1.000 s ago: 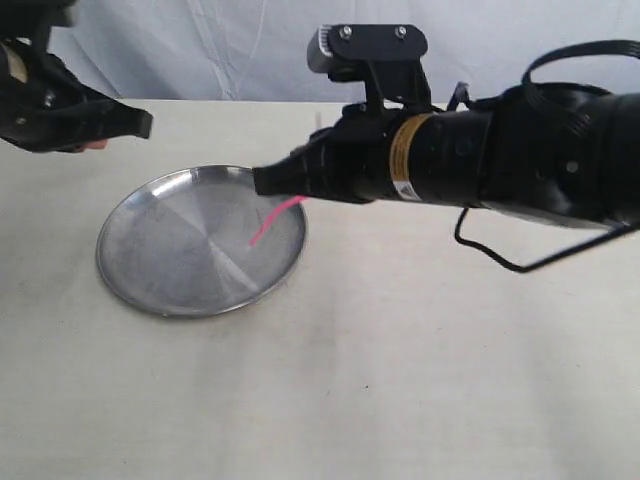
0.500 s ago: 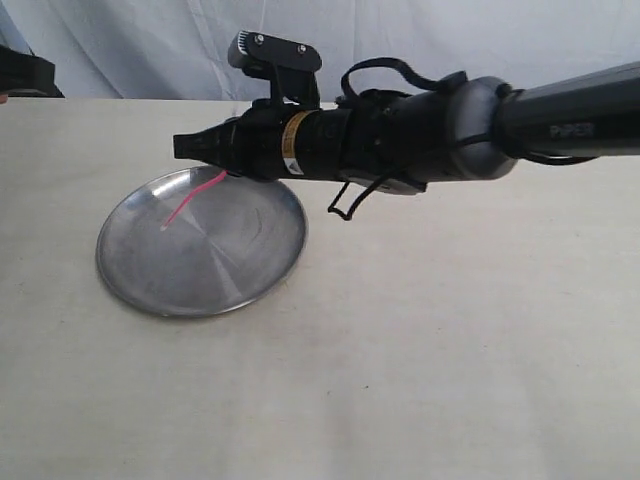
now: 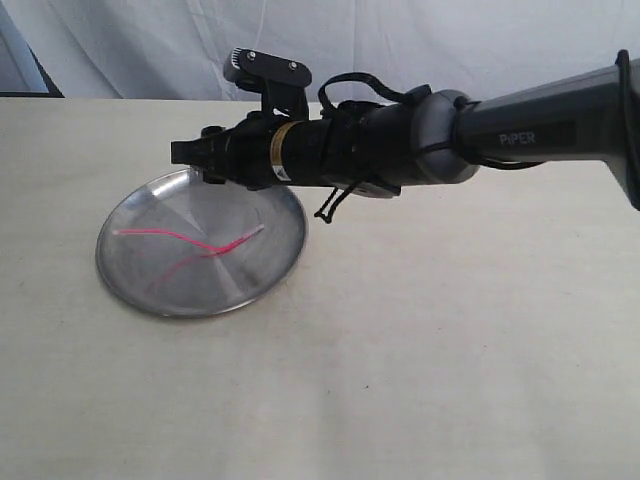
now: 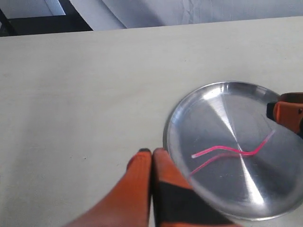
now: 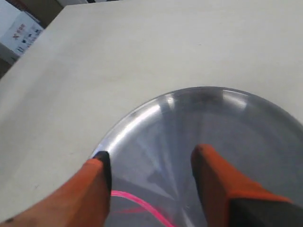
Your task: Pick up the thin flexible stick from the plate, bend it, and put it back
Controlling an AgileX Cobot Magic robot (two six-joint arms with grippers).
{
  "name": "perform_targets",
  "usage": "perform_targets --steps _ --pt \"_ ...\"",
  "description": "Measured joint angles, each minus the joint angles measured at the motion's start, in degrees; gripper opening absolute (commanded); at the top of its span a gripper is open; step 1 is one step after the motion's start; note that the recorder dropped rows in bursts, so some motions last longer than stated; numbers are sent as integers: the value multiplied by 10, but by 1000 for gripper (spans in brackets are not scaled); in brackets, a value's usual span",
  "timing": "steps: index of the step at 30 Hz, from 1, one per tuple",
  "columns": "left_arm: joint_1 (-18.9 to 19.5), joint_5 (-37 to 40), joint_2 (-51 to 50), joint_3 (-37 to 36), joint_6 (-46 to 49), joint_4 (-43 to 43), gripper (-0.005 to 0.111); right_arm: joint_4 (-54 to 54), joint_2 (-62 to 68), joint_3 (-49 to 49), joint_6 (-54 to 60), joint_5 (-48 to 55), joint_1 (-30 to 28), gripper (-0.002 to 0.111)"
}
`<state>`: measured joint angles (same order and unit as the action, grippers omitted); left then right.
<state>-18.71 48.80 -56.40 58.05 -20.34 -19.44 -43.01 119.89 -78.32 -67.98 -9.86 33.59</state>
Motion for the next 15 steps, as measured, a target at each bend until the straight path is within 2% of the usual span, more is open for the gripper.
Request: perform_targets --steps 4,6,9,10,15 --pt "0 15 11 0 0 -2 0 -28 -17 -4 7 85 -4 49" --pt "0 23 15 0 0 -2 0 -47 -34 -5 17 134 -6 40" --pt "0 31 26 0 0 -2 0 -66 -67 -5 46 208 -7 7" --pt "0 29 33 -2 0 -3 0 -68 -82 -5 58 232 -7 0" --pt "0 -6 89 -35 0 -2 0 -41 -166 -5 143 360 -7 -1"
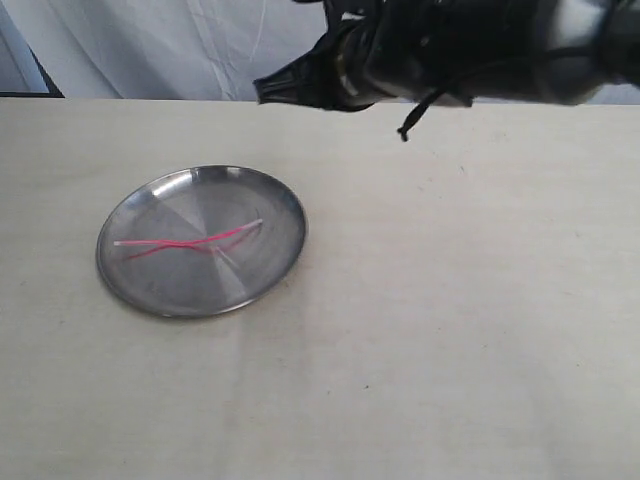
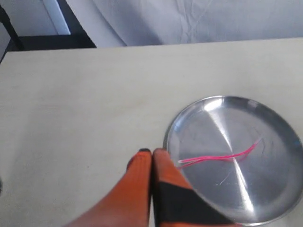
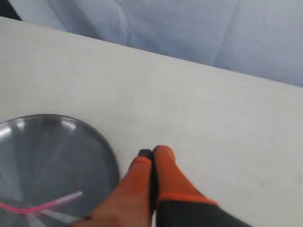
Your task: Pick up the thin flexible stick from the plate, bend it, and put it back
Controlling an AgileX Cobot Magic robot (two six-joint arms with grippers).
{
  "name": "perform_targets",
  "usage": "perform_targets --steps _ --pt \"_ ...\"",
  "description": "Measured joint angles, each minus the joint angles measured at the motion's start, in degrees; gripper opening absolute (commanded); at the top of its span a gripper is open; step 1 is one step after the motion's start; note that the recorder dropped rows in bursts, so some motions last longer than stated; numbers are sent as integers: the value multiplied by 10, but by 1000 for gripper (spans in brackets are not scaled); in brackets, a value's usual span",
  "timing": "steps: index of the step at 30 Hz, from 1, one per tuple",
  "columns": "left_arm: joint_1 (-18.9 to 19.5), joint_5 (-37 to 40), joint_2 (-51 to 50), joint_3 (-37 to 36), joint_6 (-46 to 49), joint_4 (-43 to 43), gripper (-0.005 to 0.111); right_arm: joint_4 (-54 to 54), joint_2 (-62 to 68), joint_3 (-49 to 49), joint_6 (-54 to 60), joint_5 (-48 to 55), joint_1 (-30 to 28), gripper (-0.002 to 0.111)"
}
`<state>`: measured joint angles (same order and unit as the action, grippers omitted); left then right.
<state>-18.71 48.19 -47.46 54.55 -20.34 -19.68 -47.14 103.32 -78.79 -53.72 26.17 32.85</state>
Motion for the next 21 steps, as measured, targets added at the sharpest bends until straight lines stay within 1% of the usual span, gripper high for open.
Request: perform_targets --steps 4,7,9,13,16,21 --pt "0 -43 74 -46 0 14 0 131 -76 0 181 110 0 -1" --pt "0 -67 121 -78 0 24 0 242 -144 22 308 137 -1 -1" --pt "0 -72 143 -98 0 29 0 295 -194 51 353 138 0 -1" --pt "0 -74 175 -129 0 35 0 326 -285 124 379 132 0 -1" --pt "0 -75 184 -145 0 44 0 330 -351 186 381 106 0 -1" --pt "0 -67 185 -158 0 69 0 335 -421 268 383 87 0 -1"
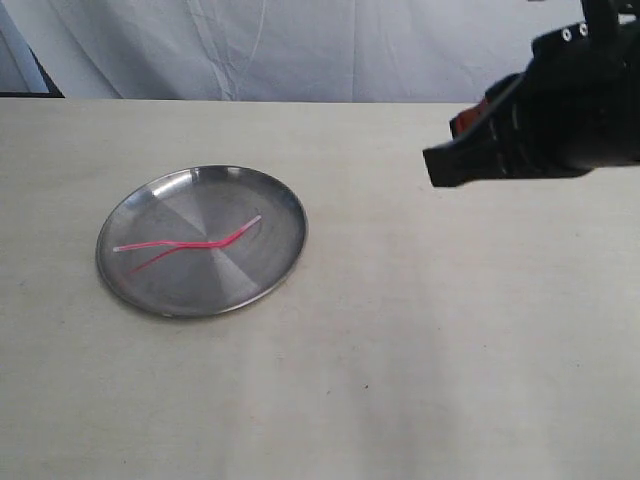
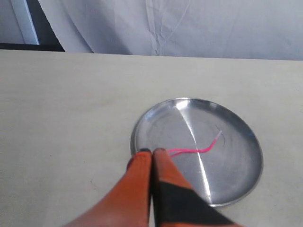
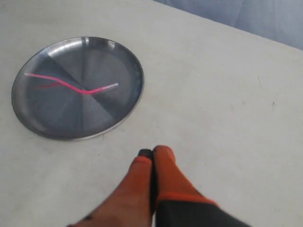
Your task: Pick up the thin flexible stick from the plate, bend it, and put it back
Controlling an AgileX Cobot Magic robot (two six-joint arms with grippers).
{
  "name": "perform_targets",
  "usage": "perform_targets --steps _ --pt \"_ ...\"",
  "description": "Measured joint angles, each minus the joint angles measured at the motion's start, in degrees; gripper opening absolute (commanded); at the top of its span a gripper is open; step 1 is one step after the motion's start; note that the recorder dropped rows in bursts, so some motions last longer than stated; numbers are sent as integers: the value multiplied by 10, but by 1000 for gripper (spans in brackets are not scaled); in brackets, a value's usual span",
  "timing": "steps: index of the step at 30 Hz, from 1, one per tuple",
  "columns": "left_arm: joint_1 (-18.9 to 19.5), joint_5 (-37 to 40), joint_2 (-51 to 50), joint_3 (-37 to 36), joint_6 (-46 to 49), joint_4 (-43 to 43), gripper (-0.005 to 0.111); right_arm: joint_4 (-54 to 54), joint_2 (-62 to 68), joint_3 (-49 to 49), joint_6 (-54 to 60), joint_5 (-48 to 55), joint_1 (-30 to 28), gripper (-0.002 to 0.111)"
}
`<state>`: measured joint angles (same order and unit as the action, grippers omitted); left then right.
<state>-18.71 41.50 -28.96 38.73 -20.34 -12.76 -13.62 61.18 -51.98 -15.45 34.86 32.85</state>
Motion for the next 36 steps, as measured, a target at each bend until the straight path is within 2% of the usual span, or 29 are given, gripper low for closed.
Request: perform_targets --steps 12,16,19,22,25,29,36 --pt "0 4 0 -2 0 10 0 2 -23 27 0 -8 0 -1" --pt "0 4 0 -2 0 11 0 -9 -71 27 0 -6 0 -1" --pt "0 4 0 -2 0 11 0 3 -161 34 2 -16 -53 -1" --pt "0 4 0 -2 0 11 0 13 -255 100 1 -69 -180 -1" --pt "0 4 0 -2 0 11 0 27 -312 165 1 -106 -248 -1" --pt "0 4 0 -2 0 11 0 34 -347 249 0 -116 -271 -1" --pt "0 4 0 -2 0 11 0 42 -369 306 0 -142 -266 -1"
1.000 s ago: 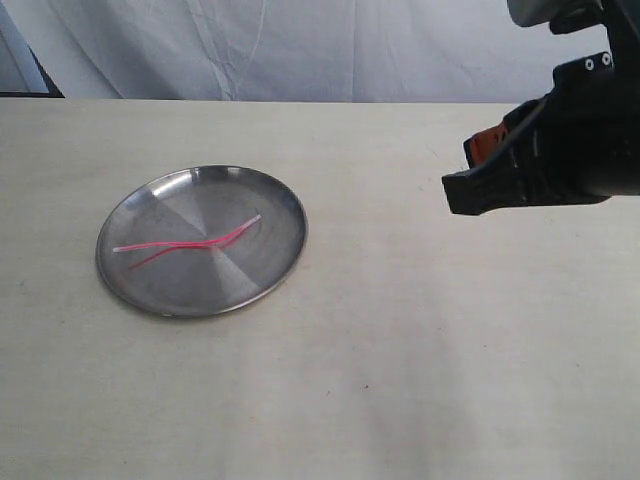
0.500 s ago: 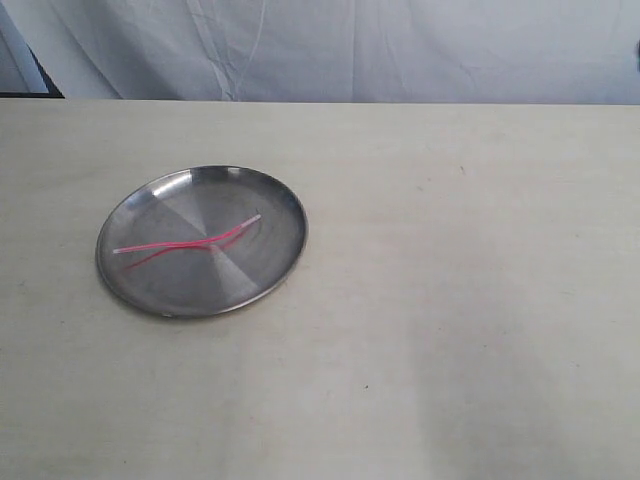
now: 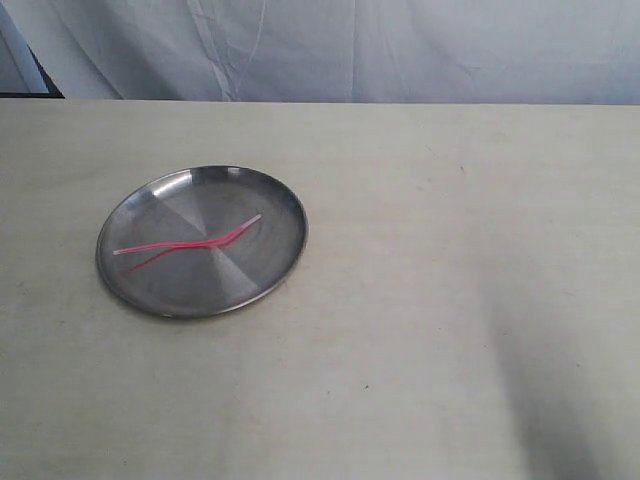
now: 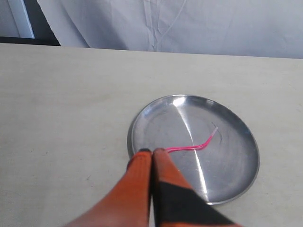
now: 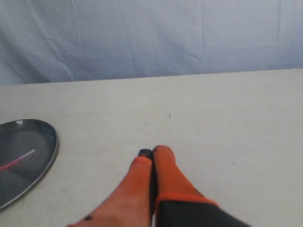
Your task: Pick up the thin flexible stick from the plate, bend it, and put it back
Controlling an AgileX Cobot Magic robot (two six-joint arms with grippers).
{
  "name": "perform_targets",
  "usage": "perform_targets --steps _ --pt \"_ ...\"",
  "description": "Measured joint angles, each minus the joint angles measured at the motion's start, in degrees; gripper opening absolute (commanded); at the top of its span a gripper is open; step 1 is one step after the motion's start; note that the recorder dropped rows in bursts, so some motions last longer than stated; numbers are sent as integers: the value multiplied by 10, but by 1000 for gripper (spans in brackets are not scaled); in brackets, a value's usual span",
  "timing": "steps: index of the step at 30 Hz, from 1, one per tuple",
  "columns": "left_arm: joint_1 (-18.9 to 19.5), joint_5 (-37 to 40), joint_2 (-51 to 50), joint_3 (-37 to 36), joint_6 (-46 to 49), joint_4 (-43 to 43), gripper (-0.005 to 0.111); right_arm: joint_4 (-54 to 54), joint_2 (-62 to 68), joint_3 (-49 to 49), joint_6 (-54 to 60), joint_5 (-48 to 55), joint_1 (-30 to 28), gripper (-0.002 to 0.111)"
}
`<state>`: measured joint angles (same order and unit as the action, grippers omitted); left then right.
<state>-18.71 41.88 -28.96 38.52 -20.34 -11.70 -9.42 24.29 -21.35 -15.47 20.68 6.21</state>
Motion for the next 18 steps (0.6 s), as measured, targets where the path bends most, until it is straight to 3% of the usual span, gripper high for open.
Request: perform_targets --steps 11,18 --pt "0 0 0 0 0 0 0 11 -152 134 5 -64 -23 -1" --pt "0 0 0 0 0 0 0 103 -201 204 112 -67 -25 -1"
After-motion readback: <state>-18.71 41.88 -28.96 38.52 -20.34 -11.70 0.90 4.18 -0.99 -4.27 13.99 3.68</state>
